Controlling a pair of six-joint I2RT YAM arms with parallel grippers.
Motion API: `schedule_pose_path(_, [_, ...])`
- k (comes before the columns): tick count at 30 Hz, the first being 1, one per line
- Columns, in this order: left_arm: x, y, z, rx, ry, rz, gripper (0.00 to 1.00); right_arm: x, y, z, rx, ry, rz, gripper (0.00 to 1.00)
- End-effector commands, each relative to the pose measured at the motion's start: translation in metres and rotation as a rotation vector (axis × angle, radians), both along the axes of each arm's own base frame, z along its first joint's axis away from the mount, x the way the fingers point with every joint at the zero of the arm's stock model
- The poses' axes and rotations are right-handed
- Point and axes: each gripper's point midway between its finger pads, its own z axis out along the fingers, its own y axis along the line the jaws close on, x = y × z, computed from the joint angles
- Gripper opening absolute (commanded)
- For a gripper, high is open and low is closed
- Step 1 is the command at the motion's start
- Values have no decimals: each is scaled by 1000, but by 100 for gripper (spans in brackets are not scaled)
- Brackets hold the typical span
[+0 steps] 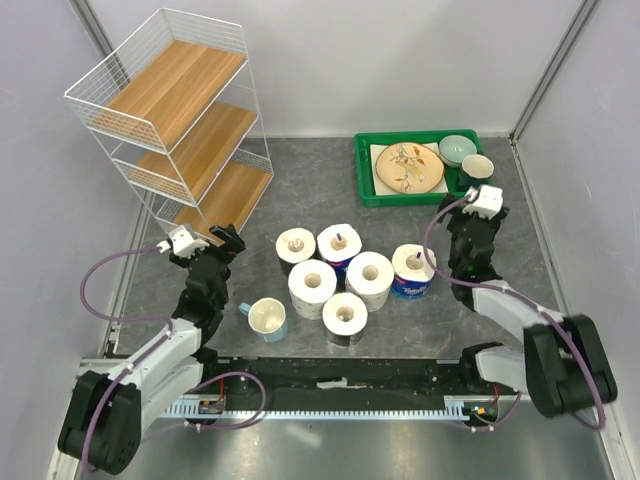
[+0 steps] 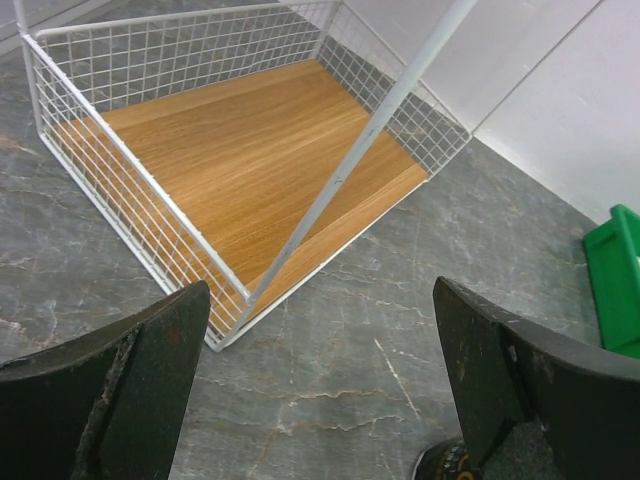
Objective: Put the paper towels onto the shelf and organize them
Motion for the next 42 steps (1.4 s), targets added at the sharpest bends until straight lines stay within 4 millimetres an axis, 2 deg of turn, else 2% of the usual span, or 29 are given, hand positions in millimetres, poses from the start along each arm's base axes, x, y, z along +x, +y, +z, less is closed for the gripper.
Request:
schedule_pose_path(1, [1, 8, 3, 47, -2, 39, 99, 14, 20, 72, 131, -75, 62, 98])
schedule_pose_path(2, [1, 8, 3, 52, 1, 40, 99, 21, 30, 81, 172, -73, 100, 98])
schedule_pose_path(3, [1, 8, 3, 53, 0, 40, 100, 37, 51, 118, 211, -111, 200, 98])
schedule_pose_path(4, [1, 9, 4, 56, 0, 45, 100, 51, 72, 92, 239, 6, 256, 98])
schedule_pose_path(5, [1, 10, 3, 61, 3, 47, 99, 62, 87, 92, 244, 37, 309, 98])
schedule_pose_path(6, [2, 10, 5, 64, 1, 49, 99, 77, 109, 118, 246, 10, 379, 98])
schedule_pose_path(7, [2, 10, 6, 70, -1, 48, 100, 87, 137, 93, 211, 95, 425, 98])
schedule_pose_path(8, [2, 11, 6, 82, 1, 48, 100, 94, 151, 94, 199, 99, 451, 98])
schedule_pose_path(9, [2, 11, 8, 84, -3, 49, 100, 103, 167, 111, 195, 64, 480, 98])
schedule_pose_path(10, [2, 11, 10, 85, -8, 48, 99, 111, 192, 97, 190, 88, 521, 98])
schedule_pose_path(15, [0, 15, 11, 98, -10, 65, 99, 154, 258, 92, 269, 77, 642, 98])
schedule_pose_path(19, [0, 25, 10, 127, 1, 119, 100, 167, 309, 76, 304, 87, 746, 98])
schedule_pose_path(20, [1, 30, 12, 130, -1, 140, 100, 170, 319, 82, 306, 72, 762, 98])
schedule_pose_path(21, [1, 36, 9, 136, 11, 172, 100, 174, 327, 65, 299, 103, 767, 98])
schedule_pose_path(22, [2, 43, 9, 126, 11, 201, 99, 171, 338, 64, 295, 107, 785, 98])
schedule_pose_path(24, [7, 50, 11, 101, 6, 234, 99, 170, 349, 58, 282, 108, 802, 98])
schedule_pose_path(25, [11, 54, 5, 96, 27, 250, 97, 167, 356, 56, 272, 110, 814, 98])
schedule_pose_path(27, [21, 54, 10, 90, 20, 243, 94, 164, 361, 52, 248, 115, 819, 98])
schedule_pose_path(28, [25, 54, 4, 102, 45, 242, 89, 162, 361, 52, 244, 116, 820, 98])
schedule_pose_path(35, [36, 50, 9, 95, 12, 229, 73, 152, 348, 34, 186, 149, 803, 98])
schedule_pose_path(39, [35, 50, 9, 98, 11, 226, 73, 148, 344, 32, 175, 153, 801, 98])
schedule_pose_path(42, [32, 54, 9, 120, 17, 245, 79, 146, 343, 30, 179, 156, 800, 98])
